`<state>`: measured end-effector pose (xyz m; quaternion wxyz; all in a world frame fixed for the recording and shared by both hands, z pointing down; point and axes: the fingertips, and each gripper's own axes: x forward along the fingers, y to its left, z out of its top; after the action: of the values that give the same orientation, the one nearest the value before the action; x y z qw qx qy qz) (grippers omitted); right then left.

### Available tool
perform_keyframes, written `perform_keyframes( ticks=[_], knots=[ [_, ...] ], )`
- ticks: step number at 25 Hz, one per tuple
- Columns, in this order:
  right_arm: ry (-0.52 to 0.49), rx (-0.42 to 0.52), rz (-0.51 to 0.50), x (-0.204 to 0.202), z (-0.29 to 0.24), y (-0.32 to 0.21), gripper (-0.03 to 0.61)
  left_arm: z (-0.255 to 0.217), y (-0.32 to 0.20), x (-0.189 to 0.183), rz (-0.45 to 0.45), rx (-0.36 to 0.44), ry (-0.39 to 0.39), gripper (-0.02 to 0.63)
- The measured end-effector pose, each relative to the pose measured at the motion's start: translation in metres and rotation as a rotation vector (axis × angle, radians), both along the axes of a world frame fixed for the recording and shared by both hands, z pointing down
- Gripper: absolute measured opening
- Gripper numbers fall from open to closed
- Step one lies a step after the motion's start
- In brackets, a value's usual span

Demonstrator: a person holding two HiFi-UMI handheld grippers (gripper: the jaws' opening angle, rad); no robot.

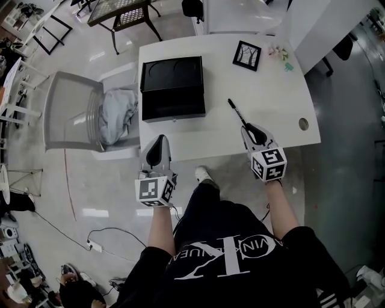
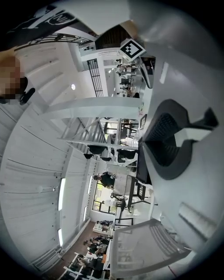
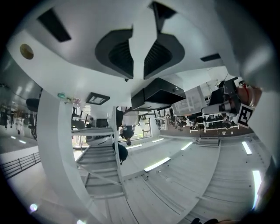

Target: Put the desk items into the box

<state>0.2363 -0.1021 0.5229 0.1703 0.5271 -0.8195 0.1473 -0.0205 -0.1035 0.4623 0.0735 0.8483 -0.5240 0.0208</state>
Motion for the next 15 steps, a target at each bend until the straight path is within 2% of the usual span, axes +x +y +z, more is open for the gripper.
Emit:
perform_keyframes(
  ticks=[9, 15],
  knots=[
    [0.106, -0.155, -0.007, 0.004, 0.043, -0.044, 0.043, 0.021, -0.041, 0.008, 0.019, -0.051, 0.001, 0.011],
    [0.141, -0.246, -0.003, 0.008, 0.071, -0.064, 0.057, 0.036, -0.062, 0.008, 0.026, -0.078, 0.004, 0.011]
  ],
)
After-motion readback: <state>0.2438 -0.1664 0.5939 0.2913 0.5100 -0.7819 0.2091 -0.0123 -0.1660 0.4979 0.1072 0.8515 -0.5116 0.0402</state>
